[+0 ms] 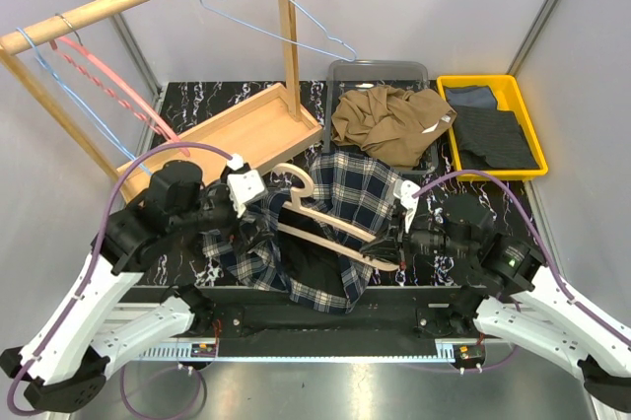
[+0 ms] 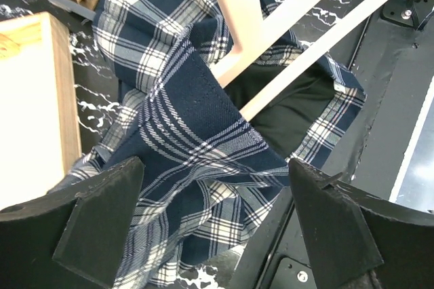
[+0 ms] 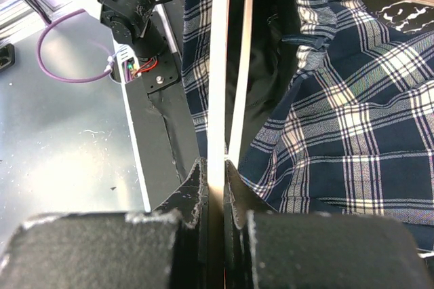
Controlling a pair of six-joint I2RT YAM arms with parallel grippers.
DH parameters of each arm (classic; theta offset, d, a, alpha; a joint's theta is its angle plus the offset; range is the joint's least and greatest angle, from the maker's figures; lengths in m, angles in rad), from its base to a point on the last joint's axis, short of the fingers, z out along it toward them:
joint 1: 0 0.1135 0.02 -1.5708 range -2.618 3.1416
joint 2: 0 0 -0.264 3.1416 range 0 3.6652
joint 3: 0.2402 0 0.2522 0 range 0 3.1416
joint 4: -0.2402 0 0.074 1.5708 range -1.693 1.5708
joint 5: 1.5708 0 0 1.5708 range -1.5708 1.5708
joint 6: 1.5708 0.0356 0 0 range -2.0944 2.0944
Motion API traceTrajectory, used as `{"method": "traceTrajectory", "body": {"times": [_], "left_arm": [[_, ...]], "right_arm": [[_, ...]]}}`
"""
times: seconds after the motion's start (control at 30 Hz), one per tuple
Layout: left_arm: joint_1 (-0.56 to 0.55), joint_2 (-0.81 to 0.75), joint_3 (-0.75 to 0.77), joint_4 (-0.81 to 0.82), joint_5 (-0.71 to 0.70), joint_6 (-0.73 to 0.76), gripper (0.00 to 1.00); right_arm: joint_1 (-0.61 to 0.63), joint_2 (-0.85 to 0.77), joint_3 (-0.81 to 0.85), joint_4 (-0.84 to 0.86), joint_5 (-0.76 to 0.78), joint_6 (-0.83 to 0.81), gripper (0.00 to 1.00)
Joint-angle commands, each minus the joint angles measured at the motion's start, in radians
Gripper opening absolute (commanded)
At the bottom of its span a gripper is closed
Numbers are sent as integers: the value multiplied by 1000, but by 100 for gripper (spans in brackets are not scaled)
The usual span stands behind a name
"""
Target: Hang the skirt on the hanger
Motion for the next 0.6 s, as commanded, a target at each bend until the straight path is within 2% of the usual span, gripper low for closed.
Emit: {"method": "traceTrajectory", "body": {"times": [0.0, 0.3, 0.43, 0.57], "left_arm": [[0, -40, 11, 64, -6, 32, 95], [-2, -88, -15, 59, 38, 86, 94], [0, -74, -33, 39, 109, 91, 83], [0, -14, -64, 19, 227, 68, 78]], "right_arm": [[8, -39, 59, 91, -98, -22, 0], [8, -23, 79, 64, -181, -24, 0], [8, -27, 80, 62, -172, -29, 0], [8, -38, 90, 61, -164, -41, 0]]}}
